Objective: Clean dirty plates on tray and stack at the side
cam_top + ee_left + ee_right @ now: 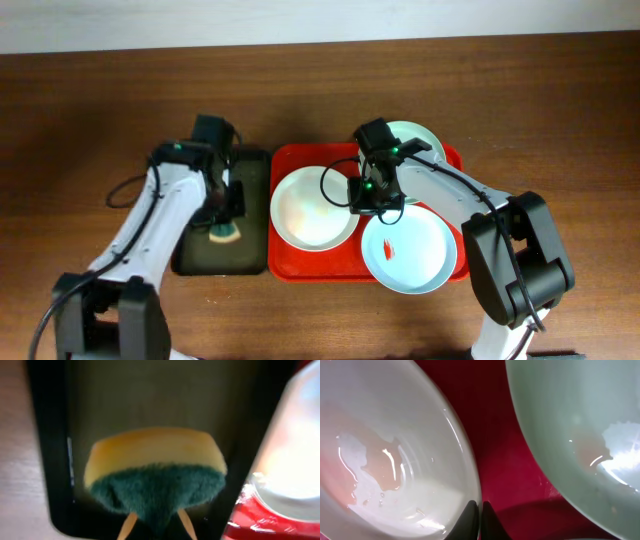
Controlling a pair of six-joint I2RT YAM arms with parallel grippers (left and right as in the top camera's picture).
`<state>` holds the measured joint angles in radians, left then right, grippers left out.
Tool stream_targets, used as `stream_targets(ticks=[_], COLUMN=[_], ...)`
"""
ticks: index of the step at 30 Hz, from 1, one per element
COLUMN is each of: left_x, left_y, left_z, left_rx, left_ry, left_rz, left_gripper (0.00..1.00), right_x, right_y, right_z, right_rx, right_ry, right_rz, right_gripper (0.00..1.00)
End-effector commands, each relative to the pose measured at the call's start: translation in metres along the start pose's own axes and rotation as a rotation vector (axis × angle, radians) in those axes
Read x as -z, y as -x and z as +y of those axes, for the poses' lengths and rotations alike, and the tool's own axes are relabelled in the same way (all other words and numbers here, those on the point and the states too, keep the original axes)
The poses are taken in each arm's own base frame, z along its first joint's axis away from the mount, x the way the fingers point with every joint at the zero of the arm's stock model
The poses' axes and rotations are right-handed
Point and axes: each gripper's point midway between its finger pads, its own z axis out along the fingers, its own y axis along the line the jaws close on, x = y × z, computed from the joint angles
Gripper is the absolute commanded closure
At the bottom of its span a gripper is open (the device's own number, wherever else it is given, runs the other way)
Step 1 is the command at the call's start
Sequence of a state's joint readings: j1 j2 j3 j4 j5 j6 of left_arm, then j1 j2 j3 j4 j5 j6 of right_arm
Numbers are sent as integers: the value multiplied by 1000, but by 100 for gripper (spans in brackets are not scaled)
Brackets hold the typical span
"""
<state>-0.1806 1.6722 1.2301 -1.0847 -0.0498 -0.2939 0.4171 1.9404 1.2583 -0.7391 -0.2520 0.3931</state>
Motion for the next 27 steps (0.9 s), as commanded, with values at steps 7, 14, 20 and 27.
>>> stream_targets(ticks=[7, 14, 20, 27], left_x=[-71, 65, 166, 171], left_y=[-35, 30, 29, 11], left_z=[13, -4, 9, 28], left_rx=[-61, -1, 50, 70], left_ry=[32, -62, -109, -30], left_rz=[22, -212, -498, -488], left_gripper=[45, 25, 20, 1], right_x=[-6, -6, -10, -6], right_y=[-10, -9, -6, -6], right_z=[9, 8, -2, 5], right_rx=[21, 22, 15, -47], right_ry=[16, 11, -50, -6], right_rz=[35, 28, 9, 18], right_gripper=[91, 67, 79, 96])
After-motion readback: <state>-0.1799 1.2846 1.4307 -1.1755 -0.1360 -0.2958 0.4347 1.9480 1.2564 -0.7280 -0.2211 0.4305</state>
